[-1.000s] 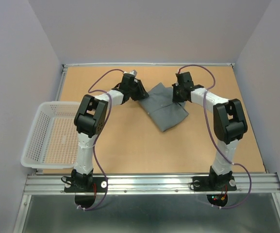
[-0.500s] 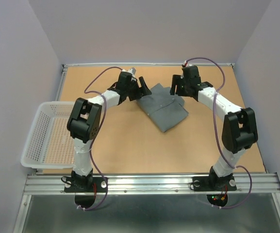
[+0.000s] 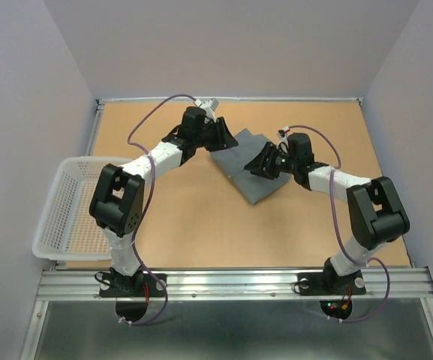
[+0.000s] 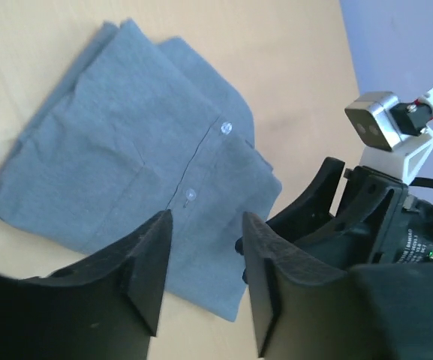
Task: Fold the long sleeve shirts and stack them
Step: Fold the shirt
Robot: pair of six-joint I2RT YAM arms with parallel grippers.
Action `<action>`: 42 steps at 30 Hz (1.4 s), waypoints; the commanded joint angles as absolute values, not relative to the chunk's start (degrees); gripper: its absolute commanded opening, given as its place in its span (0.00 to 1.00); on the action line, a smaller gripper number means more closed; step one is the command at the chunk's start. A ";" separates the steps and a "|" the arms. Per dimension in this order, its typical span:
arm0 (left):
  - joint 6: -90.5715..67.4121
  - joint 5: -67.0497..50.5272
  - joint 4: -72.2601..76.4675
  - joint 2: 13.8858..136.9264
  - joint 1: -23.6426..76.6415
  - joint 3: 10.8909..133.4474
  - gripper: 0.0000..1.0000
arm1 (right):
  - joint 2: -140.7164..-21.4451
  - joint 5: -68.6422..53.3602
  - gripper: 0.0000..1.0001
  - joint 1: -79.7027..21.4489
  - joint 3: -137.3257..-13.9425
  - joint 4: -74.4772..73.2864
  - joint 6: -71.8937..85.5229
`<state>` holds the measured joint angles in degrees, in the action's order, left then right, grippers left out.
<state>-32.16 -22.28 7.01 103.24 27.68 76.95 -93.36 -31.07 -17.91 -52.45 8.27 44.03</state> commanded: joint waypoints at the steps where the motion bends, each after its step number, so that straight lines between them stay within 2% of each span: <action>1: -31.37 -25.13 6.50 107.57 29.09 77.96 0.44 | -94.65 -39.10 0.47 -19.07 -48.61 26.18 52.02; 10: -31.73 -23.91 8.17 114.25 29.36 77.08 0.39 | -102.65 -43.15 0.38 -20.21 -45.71 33.57 53.52; 18: -34.72 -23.73 10.98 119.35 25.85 72.78 0.36 | -111.08 -41.31 0.32 -18.90 -40.70 35.51 50.54; 29: -38.23 -23.29 12.75 120.41 22.94 66.36 0.34 | -114.35 -41.48 0.32 -15.21 -38.32 36.04 47.91; 31: -39.72 -23.03 12.92 118.92 22.76 63.47 0.33 | -114.08 -41.49 0.32 -14.94 -38.58 34.20 46.76; 35: -41.74 -22.41 14.14 112.35 22.76 54.00 0.33 | -109.88 -37.02 0.33 -14.94 -42.18 17.11 35.55; 40: -43.33 -22.15 15.03 103.38 24.25 45.45 0.33 | -103.29 -33.49 0.33 -14.77 -44.99 8.98 29.36; 42: -43.24 -22.24 14.94 98.65 25.66 44.13 0.36 | -100.04 -33.84 0.34 -14.77 -46.23 7.13 29.44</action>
<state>-44.23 -25.58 22.46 104.12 23.81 48.27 -105.12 -40.56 -15.75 -43.55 19.44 36.64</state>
